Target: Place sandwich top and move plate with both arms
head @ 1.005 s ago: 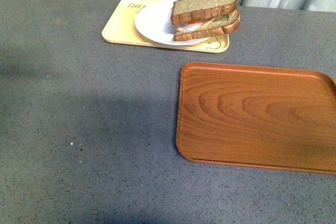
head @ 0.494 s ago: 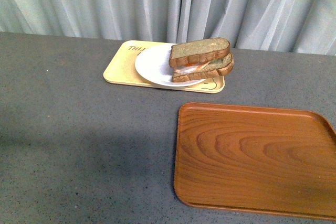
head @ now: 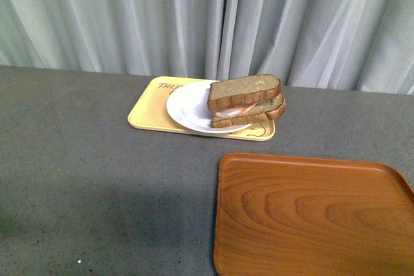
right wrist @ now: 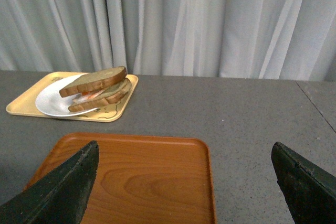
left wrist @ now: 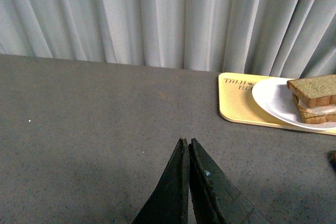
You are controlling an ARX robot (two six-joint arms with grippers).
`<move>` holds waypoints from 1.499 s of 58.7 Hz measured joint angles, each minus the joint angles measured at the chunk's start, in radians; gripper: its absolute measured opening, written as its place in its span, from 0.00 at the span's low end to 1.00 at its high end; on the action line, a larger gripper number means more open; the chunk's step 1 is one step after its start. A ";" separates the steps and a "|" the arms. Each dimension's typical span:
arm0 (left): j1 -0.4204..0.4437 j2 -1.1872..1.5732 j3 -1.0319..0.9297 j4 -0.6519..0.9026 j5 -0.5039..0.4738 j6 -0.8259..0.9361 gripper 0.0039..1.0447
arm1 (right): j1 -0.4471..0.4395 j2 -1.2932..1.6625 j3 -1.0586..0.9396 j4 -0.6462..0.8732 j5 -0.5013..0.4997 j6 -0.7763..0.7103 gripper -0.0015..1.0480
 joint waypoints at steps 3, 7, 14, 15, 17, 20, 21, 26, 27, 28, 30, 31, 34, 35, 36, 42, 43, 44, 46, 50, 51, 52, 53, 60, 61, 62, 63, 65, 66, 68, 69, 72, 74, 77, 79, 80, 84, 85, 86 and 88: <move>0.000 -0.036 0.000 -0.032 0.000 0.000 0.01 | 0.000 0.000 0.000 0.000 0.000 0.000 0.91; 0.000 -0.085 0.000 -0.076 0.000 0.000 0.01 | 0.000 0.000 0.000 0.000 0.000 0.000 0.91; 0.000 -0.163 0.000 -0.146 0.000 0.000 0.01 | 0.000 0.000 0.000 0.000 0.000 0.000 0.91; 0.000 -0.175 0.000 -0.158 0.000 0.000 0.01 | 0.000 0.000 0.000 0.000 0.000 0.000 0.91; 0.000 -0.192 0.000 -0.174 0.000 0.000 0.01 | 0.000 0.000 0.000 0.000 0.000 0.000 0.91; 0.000 -0.222 -0.001 -0.202 0.000 0.000 0.01 | 0.000 0.000 0.000 0.000 0.000 0.000 0.91; 0.000 -0.233 -0.001 -0.212 0.000 0.000 0.01 | 0.000 0.000 0.000 0.000 0.000 0.000 0.91; 0.000 -0.289 -0.001 -0.266 0.000 0.000 0.01 | 0.000 0.000 0.000 0.000 0.000 0.000 0.91; 0.000 -0.299 -0.001 -0.275 0.000 0.000 0.01 | 0.000 0.000 0.000 0.000 0.000 0.000 0.91; 0.000 -0.303 -0.001 -0.279 0.000 0.000 0.01 | 0.000 0.000 0.000 0.000 0.000 0.000 0.91; 0.000 -0.321 -0.001 -0.296 0.000 0.000 0.01 | 0.000 0.000 0.000 0.000 0.000 0.000 0.91; 0.000 -0.325 -0.001 -0.300 0.000 0.000 0.01 | 0.000 0.000 0.000 0.000 0.000 0.000 0.91; 0.000 -0.351 -0.001 -0.326 0.000 0.000 0.01 | 0.000 0.000 0.000 0.000 0.000 0.000 0.91; 0.000 -0.356 -0.001 -0.330 0.000 0.000 0.01 | 0.000 0.000 0.000 0.000 0.000 0.000 0.91; 0.000 -0.367 -0.001 -0.342 0.000 0.000 0.01 | 0.000 0.000 0.000 0.000 0.000 0.000 0.91; 0.000 -0.409 -0.001 -0.383 0.000 0.000 0.01 | 0.000 0.000 0.000 0.000 0.000 0.000 0.91; 0.000 -0.415 -0.001 -0.389 0.000 0.000 0.01 | 0.000 0.000 0.000 0.000 0.000 0.000 0.91; 0.000 -0.422 -0.001 -0.396 0.000 0.000 0.01 | 0.000 0.000 0.000 0.000 0.000 0.000 0.91; 0.000 -0.441 -0.001 -0.415 0.000 0.000 0.01 | 0.000 0.000 0.000 0.000 0.000 0.000 0.91; 0.000 -0.461 -0.001 -0.435 0.000 0.000 0.01 | 0.000 0.000 0.000 0.000 0.000 0.000 0.91; 0.000 -0.467 -0.001 -0.441 0.000 0.000 0.01 | 0.000 0.000 0.000 0.000 0.000 0.000 0.91; 0.000 -0.470 -0.001 -0.444 0.000 0.000 0.01 | 0.000 0.000 0.000 0.000 0.000 0.000 0.91; 0.000 -0.475 -0.001 -0.449 0.000 0.000 0.01 | 0.000 0.000 0.000 0.000 0.000 0.000 0.91; 0.000 -0.505 -0.001 -0.478 0.000 0.000 0.01 | 0.000 0.000 0.000 0.000 0.000 0.000 0.91; 0.000 -0.509 -0.001 -0.483 0.000 0.000 0.01 | 0.000 0.000 0.000 0.000 0.000 0.000 0.91; 0.000 -0.513 -0.001 -0.488 0.000 0.000 0.01 | 0.000 0.000 0.000 0.000 0.000 0.000 0.91; 0.000 -0.515 -0.001 -0.490 0.000 0.000 0.01 | 0.000 0.000 0.000 0.000 0.000 0.000 0.91; 0.000 -0.552 0.000 -0.535 0.000 0.000 0.01 | 0.000 0.000 0.000 0.000 0.000 0.000 0.91; 0.000 -0.565 0.000 -0.556 0.000 0.000 0.01 | 0.000 0.000 0.000 0.000 0.000 0.000 0.91; 0.000 -0.623 0.000 -0.626 0.000 0.000 0.01 | 0.000 0.000 0.000 0.000 0.000 0.000 0.91; 0.000 -0.645 0.000 -0.652 -0.001 0.000 0.01 | 0.000 0.000 0.000 0.000 0.001 0.000 0.91; 0.000 -0.676 0.000 -0.663 0.000 0.000 0.01 | 0.000 0.000 0.000 0.000 0.000 0.000 0.91; -0.001 -0.676 0.000 -0.663 0.000 0.001 0.01 | 0.000 0.000 0.000 0.000 0.000 0.000 0.91; 0.000 -0.677 -0.001 -0.670 0.000 0.001 0.01 | 0.000 0.000 0.000 0.000 0.000 0.000 0.91; -0.001 -0.678 -0.001 -0.669 -0.001 0.001 0.01 | 0.000 0.000 0.000 0.000 0.000 0.000 0.91; -0.001 -0.678 -0.001 -0.670 0.000 0.001 0.01 | 0.000 0.000 0.000 0.000 0.000 0.000 0.91; -0.001 -0.679 -0.001 -0.670 0.000 0.001 0.01 | 0.000 0.000 0.000 0.000 0.000 0.000 0.91; -0.001 -0.679 0.000 -0.670 0.000 0.001 0.01 | 0.000 0.000 0.000 0.000 0.000 0.000 0.91; -0.001 -0.679 -0.001 -0.670 0.000 0.001 0.01 | 0.000 0.000 0.000 0.000 0.000 0.000 0.91; -0.001 -0.679 -0.001 -0.670 0.000 0.001 0.01 | 0.000 0.000 0.000 0.000 0.000 0.000 0.91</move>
